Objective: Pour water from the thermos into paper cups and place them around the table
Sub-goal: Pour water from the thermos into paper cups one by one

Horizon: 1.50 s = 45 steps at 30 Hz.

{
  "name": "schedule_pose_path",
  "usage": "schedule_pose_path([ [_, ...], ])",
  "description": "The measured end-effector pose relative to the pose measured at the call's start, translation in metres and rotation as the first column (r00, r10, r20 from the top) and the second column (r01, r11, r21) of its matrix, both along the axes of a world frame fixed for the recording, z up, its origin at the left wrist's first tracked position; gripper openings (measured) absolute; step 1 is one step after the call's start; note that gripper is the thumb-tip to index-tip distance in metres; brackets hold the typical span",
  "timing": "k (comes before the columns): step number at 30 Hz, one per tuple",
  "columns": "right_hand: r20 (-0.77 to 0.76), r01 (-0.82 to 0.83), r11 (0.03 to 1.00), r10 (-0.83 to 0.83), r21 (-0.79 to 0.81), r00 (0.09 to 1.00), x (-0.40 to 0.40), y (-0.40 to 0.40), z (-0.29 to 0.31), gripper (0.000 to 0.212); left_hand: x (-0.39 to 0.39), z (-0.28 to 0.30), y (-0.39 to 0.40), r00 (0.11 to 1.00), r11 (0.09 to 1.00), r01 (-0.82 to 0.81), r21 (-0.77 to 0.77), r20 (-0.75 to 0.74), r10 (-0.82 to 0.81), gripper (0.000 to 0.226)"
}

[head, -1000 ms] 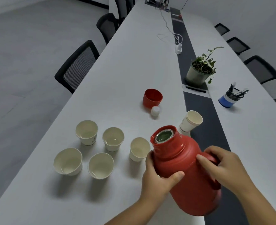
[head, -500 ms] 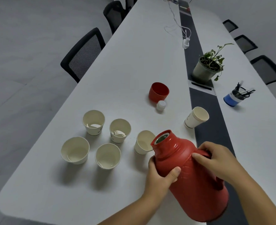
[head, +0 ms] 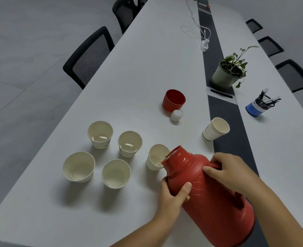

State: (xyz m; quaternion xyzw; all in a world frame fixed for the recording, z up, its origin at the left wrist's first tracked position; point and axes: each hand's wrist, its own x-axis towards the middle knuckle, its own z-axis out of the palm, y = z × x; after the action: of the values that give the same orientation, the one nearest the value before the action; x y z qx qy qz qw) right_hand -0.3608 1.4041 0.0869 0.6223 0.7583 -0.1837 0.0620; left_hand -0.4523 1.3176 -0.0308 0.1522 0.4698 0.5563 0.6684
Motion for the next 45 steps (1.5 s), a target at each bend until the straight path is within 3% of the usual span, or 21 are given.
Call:
schedule_pose_path([
  [18, -0.028, -0.023, 1.000, 0.023, -0.010, 0.999, -0.0002, -0.0003, 0.0012, 0.021, 0.0002, -0.0039, 0.0005, 1.000, 0.999, -0.006, 0.032, -0.025, 0.007, 0.059],
  [22, -0.028, -0.037, 0.999, 0.037, 0.013, 0.999, -0.0023, 0.0017, 0.0013, 0.020, 0.0002, -0.0034, 0.0018, 1.000, 0.999, -0.013, 0.034, -0.008, 0.013, 0.050],
  [27, -0.034, -0.046, 0.999, 0.047, 0.028, 0.998, -0.0020, 0.0018, 0.0006, 0.020, 0.0010, -0.0031, 0.0021, 1.000, 0.999, -0.024, 0.036, -0.003, 0.024, 0.068],
  [37, -0.028, -0.050, 0.998, 0.051, 0.023, 0.998, -0.0023, 0.0031, 0.0008, 0.019, 0.0000, -0.0016, 0.0012, 1.000, 0.999, -0.013, 0.030, -0.005, 0.013, 0.042],
  [41, -0.017, -0.047, 0.999, 0.047, 0.012, 0.999, -0.0033, 0.0037, 0.0013, 0.021, 0.0007, -0.0029, 0.0012, 1.000, 0.999, -0.020, 0.032, 0.001, 0.020, 0.052],
  [45, -0.012, -0.046, 0.999, 0.046, 0.004, 0.999, -0.0043, 0.0044, 0.0027, 0.022, 0.0008, -0.0026, 0.0023, 1.000, 0.999, -0.028, 0.025, 0.011, 0.028, 0.041],
])
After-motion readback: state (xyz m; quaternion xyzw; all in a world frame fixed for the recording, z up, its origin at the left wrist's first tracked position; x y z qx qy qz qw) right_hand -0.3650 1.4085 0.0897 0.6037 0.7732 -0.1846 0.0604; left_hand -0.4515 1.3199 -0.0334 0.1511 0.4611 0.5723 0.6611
